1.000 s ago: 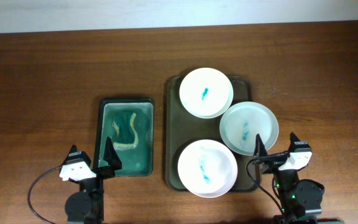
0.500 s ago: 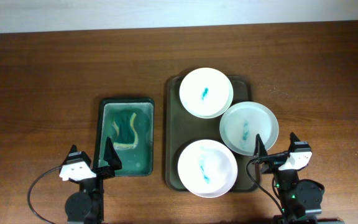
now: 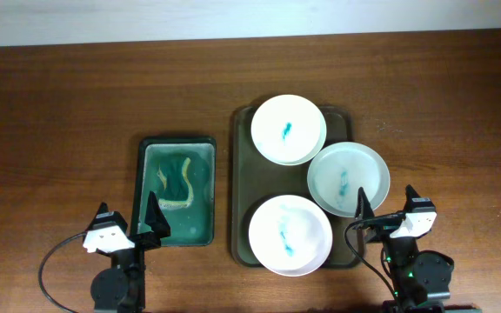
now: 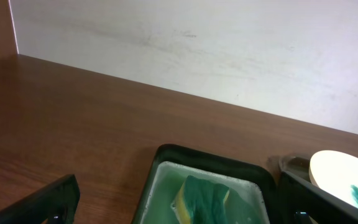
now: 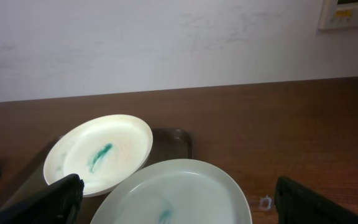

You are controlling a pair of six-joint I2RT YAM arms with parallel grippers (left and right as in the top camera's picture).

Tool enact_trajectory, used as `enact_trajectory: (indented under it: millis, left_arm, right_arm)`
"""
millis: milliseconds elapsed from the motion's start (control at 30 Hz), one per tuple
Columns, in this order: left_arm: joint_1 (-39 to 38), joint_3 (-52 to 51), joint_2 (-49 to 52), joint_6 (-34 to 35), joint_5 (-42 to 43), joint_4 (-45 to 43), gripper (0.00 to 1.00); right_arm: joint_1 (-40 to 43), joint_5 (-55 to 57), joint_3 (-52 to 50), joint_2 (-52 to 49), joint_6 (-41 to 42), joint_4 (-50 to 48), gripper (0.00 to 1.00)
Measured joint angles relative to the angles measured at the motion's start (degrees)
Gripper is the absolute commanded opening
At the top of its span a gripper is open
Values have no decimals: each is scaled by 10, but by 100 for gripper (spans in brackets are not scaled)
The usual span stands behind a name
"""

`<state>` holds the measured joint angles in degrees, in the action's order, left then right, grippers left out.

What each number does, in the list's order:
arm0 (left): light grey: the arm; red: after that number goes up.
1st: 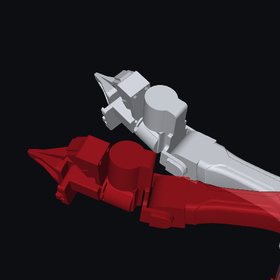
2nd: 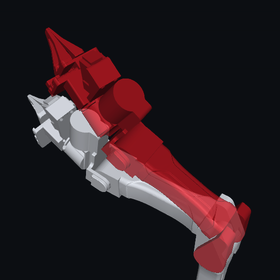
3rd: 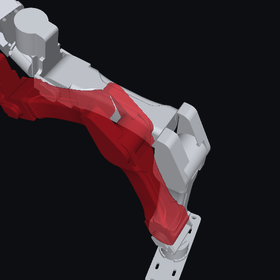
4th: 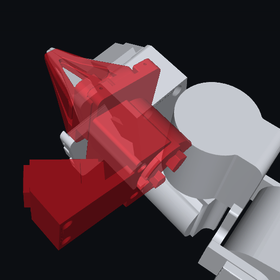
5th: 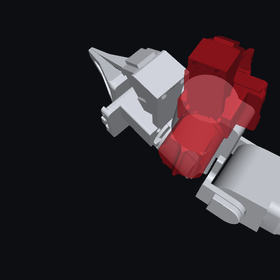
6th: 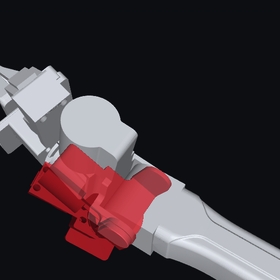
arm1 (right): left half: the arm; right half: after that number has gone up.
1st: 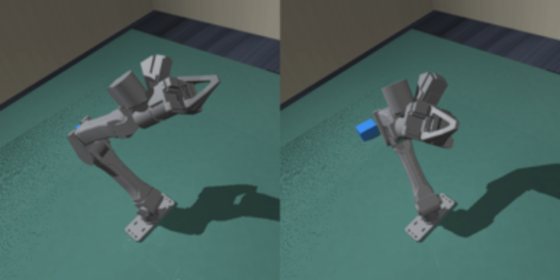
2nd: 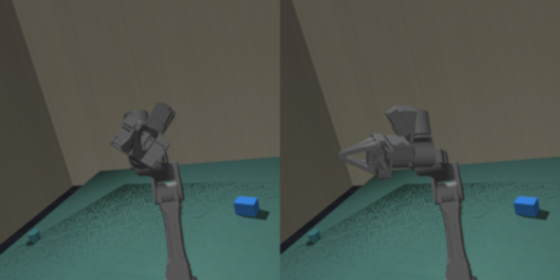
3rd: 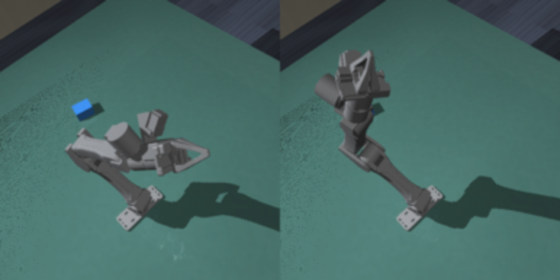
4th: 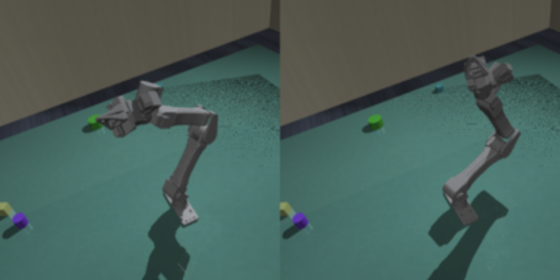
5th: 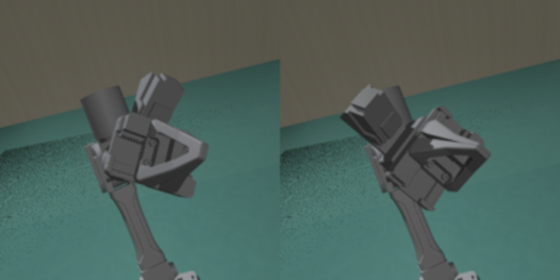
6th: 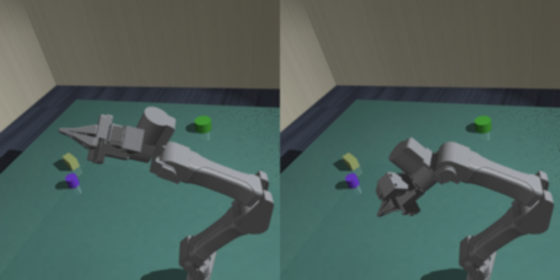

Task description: Clean dirty plates on tray and stack at the side

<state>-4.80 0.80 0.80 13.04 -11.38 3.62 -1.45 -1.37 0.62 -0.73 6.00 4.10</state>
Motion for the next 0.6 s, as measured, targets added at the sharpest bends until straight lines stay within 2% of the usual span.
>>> enact_trajectory:
  millis: [467, 600]
  left_arm:
    - [0, 0, 0, 0, -1, 0, 99]
    - [0, 0, 0, 0, -38, -9, 99]
  right_arm:
    - [0, 0, 0, 0, 0, 0, 98]
    - [0, -2, 0, 0, 0, -4, 98]
